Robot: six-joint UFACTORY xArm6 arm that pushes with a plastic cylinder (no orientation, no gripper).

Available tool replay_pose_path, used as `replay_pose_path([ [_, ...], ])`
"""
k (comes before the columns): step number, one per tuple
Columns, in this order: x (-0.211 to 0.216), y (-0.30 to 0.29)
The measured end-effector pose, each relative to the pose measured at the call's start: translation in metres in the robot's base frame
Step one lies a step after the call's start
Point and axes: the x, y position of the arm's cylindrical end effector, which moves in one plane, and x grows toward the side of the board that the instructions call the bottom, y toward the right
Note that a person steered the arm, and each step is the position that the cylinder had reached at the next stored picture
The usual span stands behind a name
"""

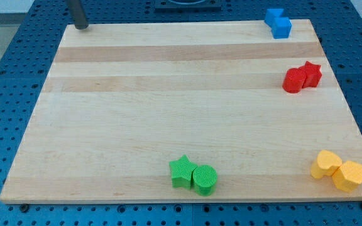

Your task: Move the arm above the red circle

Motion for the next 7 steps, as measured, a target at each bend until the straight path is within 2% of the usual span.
replay_pose_path([
  [1,0.006,0.000],
  [3,0.078,0.019],
  [4,0.082,0.027],
  [6,0.092,0.108],
  [7,0.112,0.182],
])
